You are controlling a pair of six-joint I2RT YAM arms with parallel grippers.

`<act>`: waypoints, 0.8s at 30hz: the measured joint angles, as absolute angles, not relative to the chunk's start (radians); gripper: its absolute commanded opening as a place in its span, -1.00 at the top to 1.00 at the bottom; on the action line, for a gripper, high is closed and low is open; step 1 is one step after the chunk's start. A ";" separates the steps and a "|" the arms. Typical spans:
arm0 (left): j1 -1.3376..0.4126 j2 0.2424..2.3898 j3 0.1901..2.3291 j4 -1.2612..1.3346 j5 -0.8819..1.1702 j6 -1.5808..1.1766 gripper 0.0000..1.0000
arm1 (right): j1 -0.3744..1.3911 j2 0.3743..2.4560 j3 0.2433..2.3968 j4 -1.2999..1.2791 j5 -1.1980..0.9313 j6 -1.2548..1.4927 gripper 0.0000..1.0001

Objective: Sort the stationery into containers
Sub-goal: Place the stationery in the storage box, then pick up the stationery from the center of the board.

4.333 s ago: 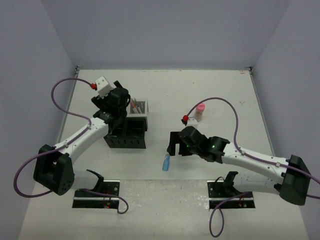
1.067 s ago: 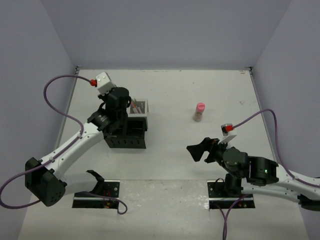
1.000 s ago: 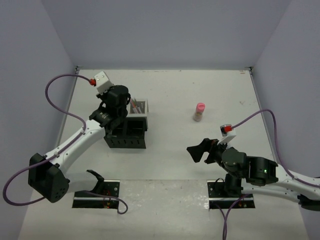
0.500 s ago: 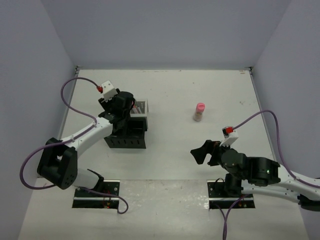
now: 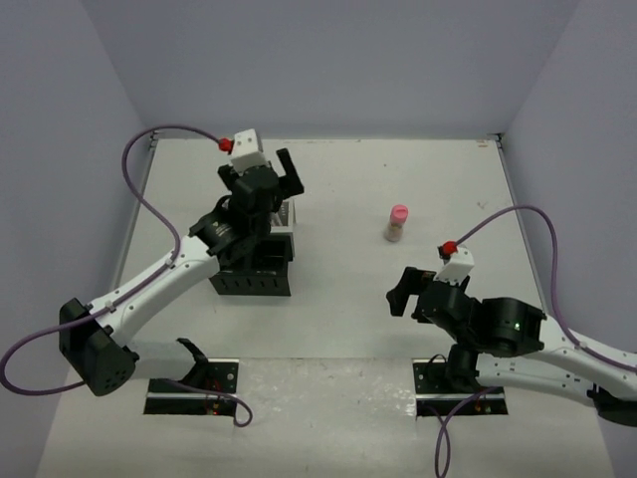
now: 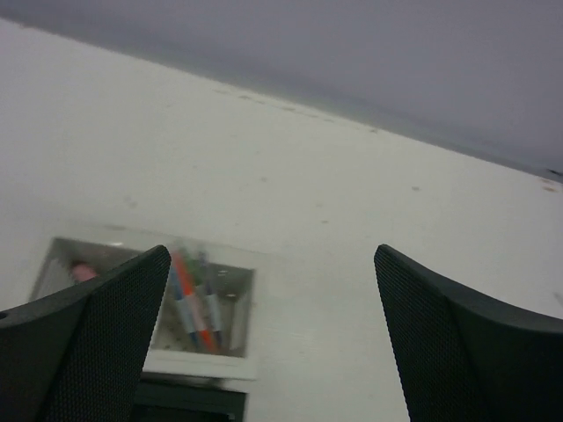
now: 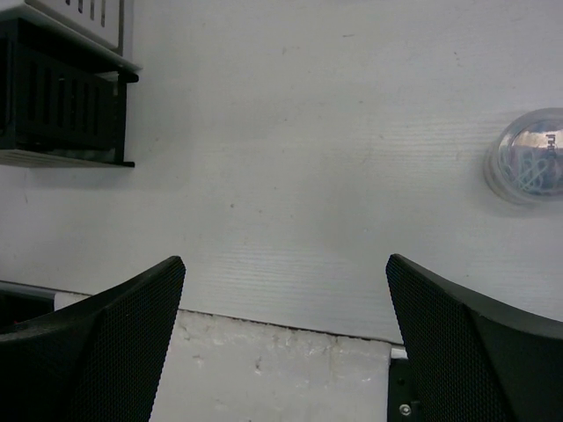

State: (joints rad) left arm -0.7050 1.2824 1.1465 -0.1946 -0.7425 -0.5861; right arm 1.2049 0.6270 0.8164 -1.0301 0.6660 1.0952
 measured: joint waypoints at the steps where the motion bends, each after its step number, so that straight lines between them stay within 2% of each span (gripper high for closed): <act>1: -0.727 1.310 1.211 -0.193 -0.698 -0.552 -1.00 | 1.205 0.624 0.821 -1.049 0.663 1.109 -0.98; 7: -0.749 1.585 1.519 -0.150 -0.358 -0.377 -1.00 | 1.204 0.502 0.871 -1.148 0.659 1.178 -0.97; 11: -0.767 1.820 1.622 -0.123 -0.199 -0.314 -1.00 | 1.203 0.371 0.878 -1.172 0.643 1.190 -0.98; 18: -0.851 2.150 1.741 -0.073 -0.073 -0.246 -1.00 | 1.201 0.312 0.876 -1.181 0.589 1.174 -0.98; 24: -0.886 2.207 1.788 0.024 -0.041 -0.247 -1.00 | 1.201 0.311 0.862 -1.166 0.558 1.153 -0.98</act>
State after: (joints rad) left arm -0.8856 2.2067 1.7880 0.0238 -0.0412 -0.2468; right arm 1.2011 0.3115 0.8615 -1.1660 0.5576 1.1534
